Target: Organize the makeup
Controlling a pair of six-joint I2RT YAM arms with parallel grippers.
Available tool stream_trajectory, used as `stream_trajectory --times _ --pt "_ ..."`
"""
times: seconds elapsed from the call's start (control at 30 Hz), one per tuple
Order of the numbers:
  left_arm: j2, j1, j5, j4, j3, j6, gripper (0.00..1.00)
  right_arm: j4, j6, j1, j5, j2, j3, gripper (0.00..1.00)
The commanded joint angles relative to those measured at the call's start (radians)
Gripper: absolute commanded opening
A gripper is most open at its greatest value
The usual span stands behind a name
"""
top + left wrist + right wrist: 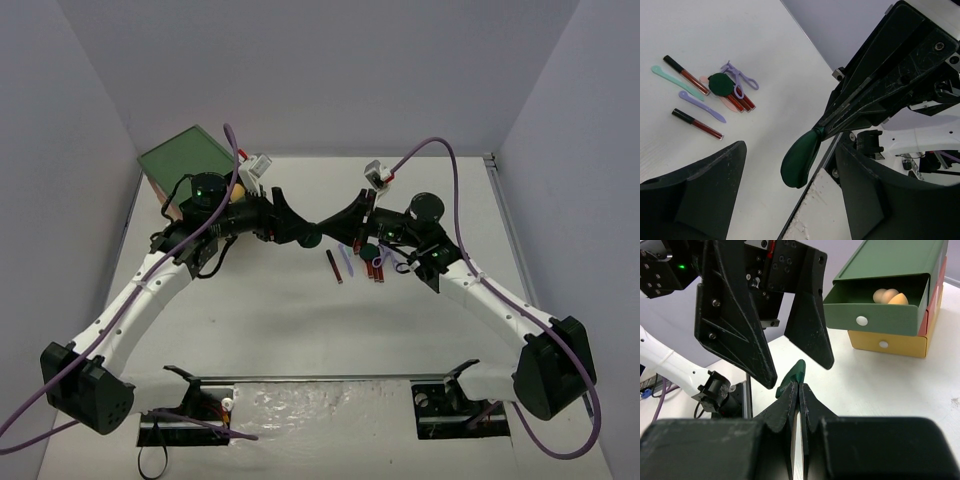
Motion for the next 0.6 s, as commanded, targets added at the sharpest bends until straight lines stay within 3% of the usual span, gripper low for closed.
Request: stream_trajectory --times 0.0,0.3,0.47,0.53,0.57 --pt "-0.023 -0.008 0.057 0.114 0.004 -0.035 0.61 0.132 0.014 0.011 -0.025 0.010 0.063 0.00" --pt "-0.030 -0.011 0.072 0.123 -0.003 -0.039 0.35 0.137 0.014 0.013 -0.024 0.030 0.072 0.00" --pt "-0.027 -0.012 0.077 0.134 -0.007 -0.042 0.02 0.138 0.016 0.011 -0.022 0.041 0.072 0.00" --pt "-0.029 -0.012 0.079 0.135 -0.011 -0.042 0.00 0.137 0.014 0.011 -0.022 0.047 0.072 0.04" --pt "-0.030 -0.012 0.078 0.135 -0.011 -0.040 0.00 0.132 0.011 0.011 -0.020 0.049 0.074 0.12"
